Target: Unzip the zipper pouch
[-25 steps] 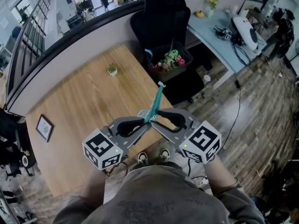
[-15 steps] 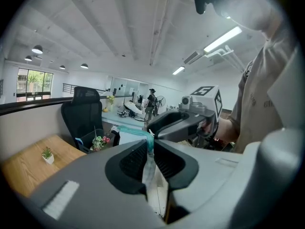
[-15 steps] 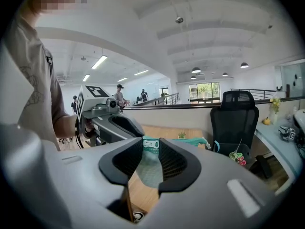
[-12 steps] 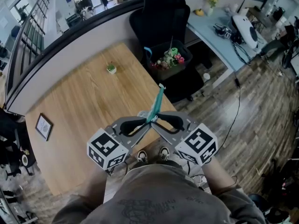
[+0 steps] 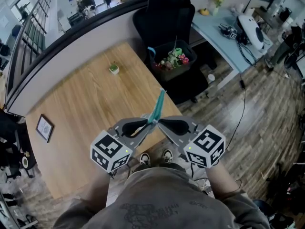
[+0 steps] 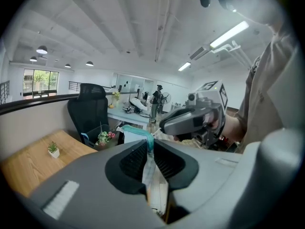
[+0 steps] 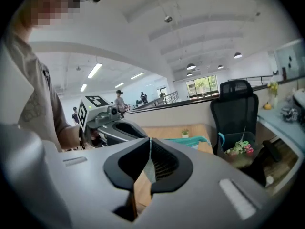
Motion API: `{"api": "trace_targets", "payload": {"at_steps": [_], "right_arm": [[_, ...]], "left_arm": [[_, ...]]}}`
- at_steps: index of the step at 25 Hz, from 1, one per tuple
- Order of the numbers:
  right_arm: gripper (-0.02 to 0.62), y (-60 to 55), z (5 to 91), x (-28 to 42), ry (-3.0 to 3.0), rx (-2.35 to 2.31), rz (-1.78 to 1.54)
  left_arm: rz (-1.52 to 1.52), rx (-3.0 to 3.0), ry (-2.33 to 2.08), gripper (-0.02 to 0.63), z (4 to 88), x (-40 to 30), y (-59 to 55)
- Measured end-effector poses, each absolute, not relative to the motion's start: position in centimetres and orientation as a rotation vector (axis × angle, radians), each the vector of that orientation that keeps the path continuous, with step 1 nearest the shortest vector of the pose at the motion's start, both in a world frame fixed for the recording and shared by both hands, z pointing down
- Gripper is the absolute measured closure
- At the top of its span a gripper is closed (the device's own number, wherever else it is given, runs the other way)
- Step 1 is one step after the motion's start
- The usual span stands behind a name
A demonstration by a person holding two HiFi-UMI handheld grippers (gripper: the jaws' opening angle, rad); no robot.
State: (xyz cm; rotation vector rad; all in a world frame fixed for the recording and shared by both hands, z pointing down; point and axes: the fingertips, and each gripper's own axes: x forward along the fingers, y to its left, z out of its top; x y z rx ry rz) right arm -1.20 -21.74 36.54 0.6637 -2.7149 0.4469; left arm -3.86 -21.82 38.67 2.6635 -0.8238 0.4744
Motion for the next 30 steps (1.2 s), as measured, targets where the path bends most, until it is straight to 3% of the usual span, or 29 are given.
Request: {"api": "trace_targets", "payload": {"at_steps": [12, 30], "right_arm": [[0.580, -21.2, 37.5, -1.8, -2.793, 0.551, 0.635], [0.583, -22.4, 37.3, -0.9, -2.754, 0.554, 0.641]], "left_arm": [[0.481, 2.684, -0.778, 0.561, 38.5, -3.7, -21.3], [0.587, 2.741, -0.725, 0.566, 38.2, -3.4, -21.3]]}}
